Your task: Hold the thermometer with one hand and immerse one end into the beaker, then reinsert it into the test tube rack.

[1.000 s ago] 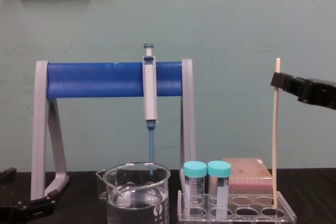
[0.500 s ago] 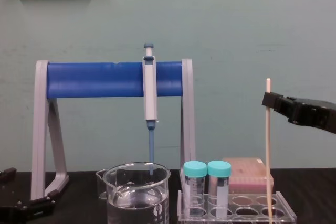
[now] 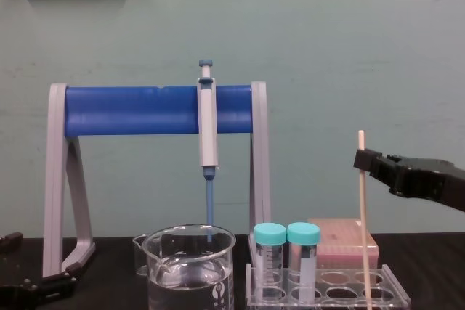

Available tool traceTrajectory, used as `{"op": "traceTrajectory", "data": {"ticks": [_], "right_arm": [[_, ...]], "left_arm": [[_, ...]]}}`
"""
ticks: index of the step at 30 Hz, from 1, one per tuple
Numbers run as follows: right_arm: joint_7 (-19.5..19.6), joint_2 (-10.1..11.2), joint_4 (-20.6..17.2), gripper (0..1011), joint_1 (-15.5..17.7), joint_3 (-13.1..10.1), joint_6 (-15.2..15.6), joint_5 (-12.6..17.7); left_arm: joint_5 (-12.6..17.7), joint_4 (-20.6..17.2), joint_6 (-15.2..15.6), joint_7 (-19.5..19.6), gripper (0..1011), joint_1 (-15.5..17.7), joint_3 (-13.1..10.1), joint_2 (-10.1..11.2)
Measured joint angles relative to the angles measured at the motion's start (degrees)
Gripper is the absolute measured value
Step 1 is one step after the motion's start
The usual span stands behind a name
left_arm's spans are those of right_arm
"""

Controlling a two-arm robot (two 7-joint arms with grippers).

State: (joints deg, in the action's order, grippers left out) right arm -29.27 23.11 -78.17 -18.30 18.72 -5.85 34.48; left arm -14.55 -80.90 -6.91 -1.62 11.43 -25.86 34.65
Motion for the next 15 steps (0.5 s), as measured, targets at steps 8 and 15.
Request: {"op": "traceTrajectory", "data": {"ticks": [8,15], "right_arm": [[-0.1,-0.5,1.5,38,0.0,0.1,-0.5,-0.8],[-0.5,-1.0,2.8,38,-0.5,0.1,-0.8,-1.4]], "left_arm": [[0.0,0.0,0.0,0.0,1004,0.0,0.0,0.0],[0.0,0.0,0.0,0.0,1004,0.0,0.0,0.0]]}}
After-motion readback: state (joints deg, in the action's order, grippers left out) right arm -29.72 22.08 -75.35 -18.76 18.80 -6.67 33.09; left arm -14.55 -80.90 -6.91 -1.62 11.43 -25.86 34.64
